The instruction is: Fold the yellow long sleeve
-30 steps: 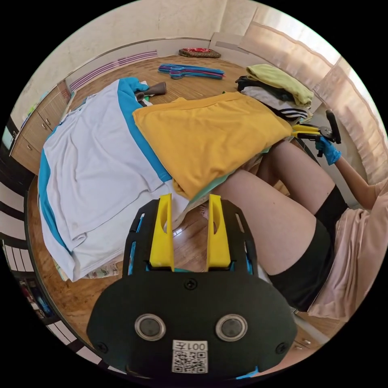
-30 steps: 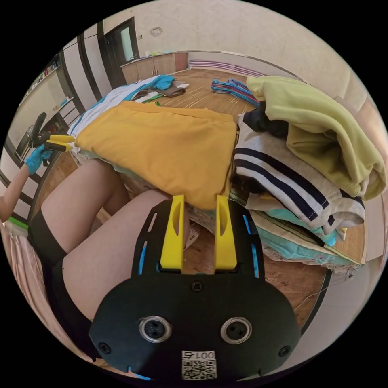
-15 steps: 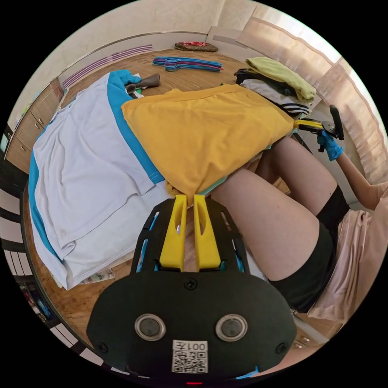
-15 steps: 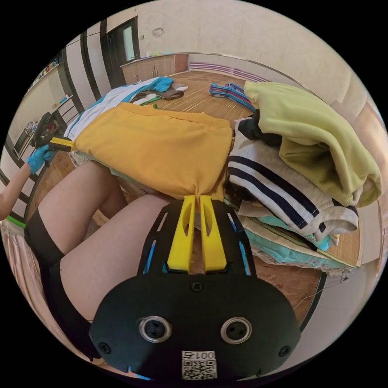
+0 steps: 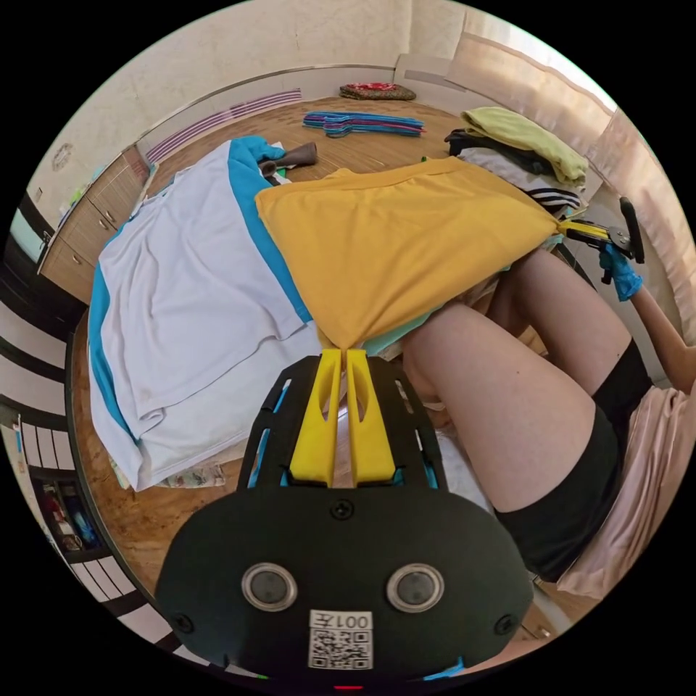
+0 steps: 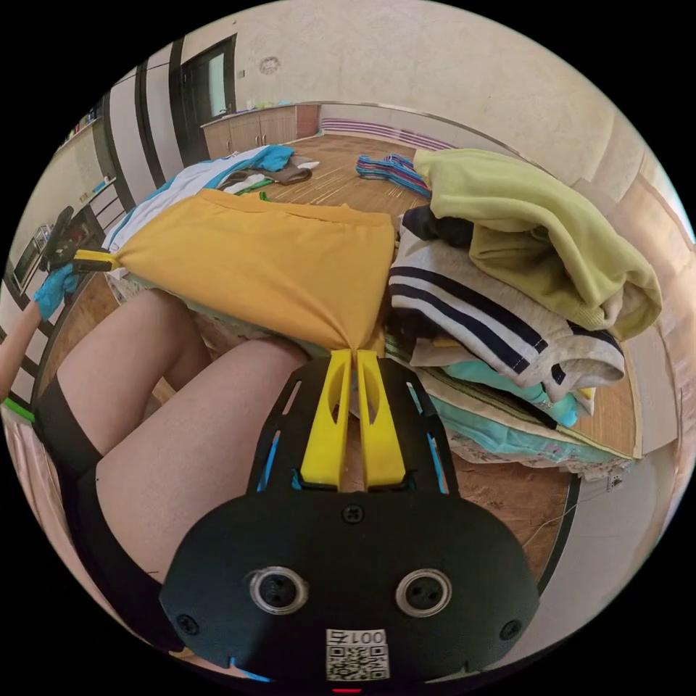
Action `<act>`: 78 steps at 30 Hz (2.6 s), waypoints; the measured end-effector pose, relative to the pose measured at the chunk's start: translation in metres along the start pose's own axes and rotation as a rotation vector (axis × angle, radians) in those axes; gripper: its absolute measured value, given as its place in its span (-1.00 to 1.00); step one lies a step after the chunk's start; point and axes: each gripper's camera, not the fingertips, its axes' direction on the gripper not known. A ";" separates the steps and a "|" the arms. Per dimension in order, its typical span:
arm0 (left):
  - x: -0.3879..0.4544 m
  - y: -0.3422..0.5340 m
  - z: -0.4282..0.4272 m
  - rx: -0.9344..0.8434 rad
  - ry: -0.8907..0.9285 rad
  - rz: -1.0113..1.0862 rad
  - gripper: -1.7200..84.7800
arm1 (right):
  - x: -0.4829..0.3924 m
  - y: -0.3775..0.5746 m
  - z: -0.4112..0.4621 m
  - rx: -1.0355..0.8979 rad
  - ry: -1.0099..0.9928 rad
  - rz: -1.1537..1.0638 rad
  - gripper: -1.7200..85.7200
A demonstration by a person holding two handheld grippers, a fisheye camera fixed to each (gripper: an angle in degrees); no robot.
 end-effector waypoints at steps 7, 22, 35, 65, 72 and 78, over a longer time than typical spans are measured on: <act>0.005 0.008 0.004 0.009 -0.002 -0.015 -1.00 | -0.007 0.007 0.005 -0.019 0.021 -0.028 -0.95; 0.022 0.018 0.013 0.004 -0.025 -0.035 -1.00 | -0.022 0.016 0.008 -0.019 0.031 -0.043 -0.95; 0.035 0.017 0.019 -0.010 -0.031 -0.031 -0.99 | -0.042 0.013 0.019 -0.049 0.049 -0.066 -0.95; 0.088 0.013 0.004 -0.043 -0.060 -0.241 -0.99 | -0.101 -0.040 0.043 -0.185 0.106 -0.046 -0.94; 0.117 0.004 -0.016 -0.049 -0.123 -0.346 -1.00 | -0.123 -0.057 0.030 -0.258 0.153 0.049 -0.93; 0.158 -0.023 -0.032 0.032 -0.039 -0.440 -1.00 | -0.157 -0.089 0.004 -0.215 0.232 0.204 -0.93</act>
